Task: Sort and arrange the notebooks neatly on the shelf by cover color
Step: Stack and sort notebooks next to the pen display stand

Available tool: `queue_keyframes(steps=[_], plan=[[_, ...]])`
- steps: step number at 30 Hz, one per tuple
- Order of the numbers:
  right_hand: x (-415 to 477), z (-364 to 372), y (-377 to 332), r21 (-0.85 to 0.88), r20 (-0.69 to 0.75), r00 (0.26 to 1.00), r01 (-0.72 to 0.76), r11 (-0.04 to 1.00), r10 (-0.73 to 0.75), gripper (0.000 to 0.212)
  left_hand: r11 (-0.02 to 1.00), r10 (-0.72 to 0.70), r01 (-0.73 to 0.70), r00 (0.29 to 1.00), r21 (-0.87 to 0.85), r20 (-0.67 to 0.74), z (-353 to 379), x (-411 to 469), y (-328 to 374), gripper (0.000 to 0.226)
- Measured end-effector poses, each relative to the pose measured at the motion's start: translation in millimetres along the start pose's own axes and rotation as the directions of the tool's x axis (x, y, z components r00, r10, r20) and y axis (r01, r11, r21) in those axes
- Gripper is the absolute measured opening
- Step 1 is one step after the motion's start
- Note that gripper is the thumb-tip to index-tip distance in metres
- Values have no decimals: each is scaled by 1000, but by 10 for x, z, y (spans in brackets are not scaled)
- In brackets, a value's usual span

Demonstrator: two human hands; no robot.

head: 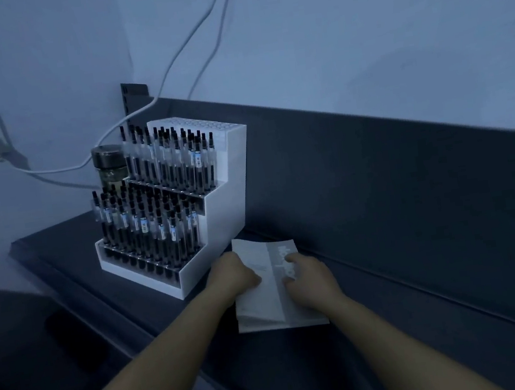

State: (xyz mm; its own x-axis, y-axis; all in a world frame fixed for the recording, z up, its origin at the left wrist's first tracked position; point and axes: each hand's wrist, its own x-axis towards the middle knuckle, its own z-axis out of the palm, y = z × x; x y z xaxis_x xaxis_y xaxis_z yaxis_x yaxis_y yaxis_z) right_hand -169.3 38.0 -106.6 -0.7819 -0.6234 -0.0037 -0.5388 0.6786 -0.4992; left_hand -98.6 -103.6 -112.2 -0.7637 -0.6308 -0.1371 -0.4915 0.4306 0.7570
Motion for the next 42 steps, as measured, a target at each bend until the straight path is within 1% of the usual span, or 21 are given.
queue_keyframes(steps=[4,6,7,10,11,13,15,18,21,22,23,25,27,29,30,32,33,35,38,40,42], plan=[[-21,4,8,29,-25,999,-23,999,24,44,997,-32,36,998,-74,47,6,74,-73,33],[-37,15,21,54,-35,998,-43,998,45,48,990,-21,30,997,-137,68,52,100,-75,34],[-51,18,21,68,-35,998,-54,996,57,49,994,-5,11,999,-113,51,85,118,-72,34],[-92,12,20,107,-34,996,-82,991,86,50,991,8,-3,999,133,-39,149,107,-21,38],[-110,2,18,119,-32,995,-89,989,94,50,985,-1,9,999,174,-43,150,99,-7,41],[-134,-16,2,134,-32,994,-99,986,104,50,986,-28,31,999,166,-18,131,93,14,42],[-143,-22,-11,140,-28,994,-104,985,109,50,996,-37,36,999,76,4,93,92,8,40],[-143,-13,-35,180,-16,993,-116,977,121,50,987,-42,47,999,-154,35,75,18,20,38],[-155,-10,-53,200,-11,990,-133,971,138,51,960,-33,46,998,-277,50,95,-68,26,55],[-158,-6,-52,205,-7,989,-143,968,147,51,943,-34,48,998,-328,50,96,-89,16,55],[-161,-6,-45,219,-7,988,-152,964,157,52,924,-25,39,999,-379,41,96,-105,2,50],[-174,-11,-24,294,-16,979,-190,937,204,53,884,12,-6,1000,-467,10,75,-147,-3,45],[-194,-35,0,402,-50,962,-227,887,269,48,854,81,-79,997,-514,-18,69,-197,40,50],[-249,-87,22,517,-70,931,-272,811,357,49,822,144,-143,989,-552,-43,77,-271,155,54],[-281,-112,51,570,-70,918,-285,770,391,45,806,174,-173,983,-566,-54,95,-301,216,55],[-370,-179,119,644,-80,908,-269,717,412,21,777,229,-227,971,-588,-72,149,-370,345,56],[-425,-221,164,664,-98,906,-249,705,412,14,766,254,-251,964,-591,-79,189,-411,401,57],[-543,-313,281,692,-146,902,-200,693,407,8,757,307,-299,948,-582,-88,285,-497,498,57],[-772,-488,451,733,-225,895,-105,672,386,27,745,392,-360,918,-561,-69,445,-645,666,59],[-955,-632,579,736,-292,872,-57,675,392,33,749,429,-377,903,-545,-36,576,-765,803,62],[-1157,-791,717,734,-349,847,-18,679,400,34,753,457,-391,890,-529,-7,734,-905,937,67]])
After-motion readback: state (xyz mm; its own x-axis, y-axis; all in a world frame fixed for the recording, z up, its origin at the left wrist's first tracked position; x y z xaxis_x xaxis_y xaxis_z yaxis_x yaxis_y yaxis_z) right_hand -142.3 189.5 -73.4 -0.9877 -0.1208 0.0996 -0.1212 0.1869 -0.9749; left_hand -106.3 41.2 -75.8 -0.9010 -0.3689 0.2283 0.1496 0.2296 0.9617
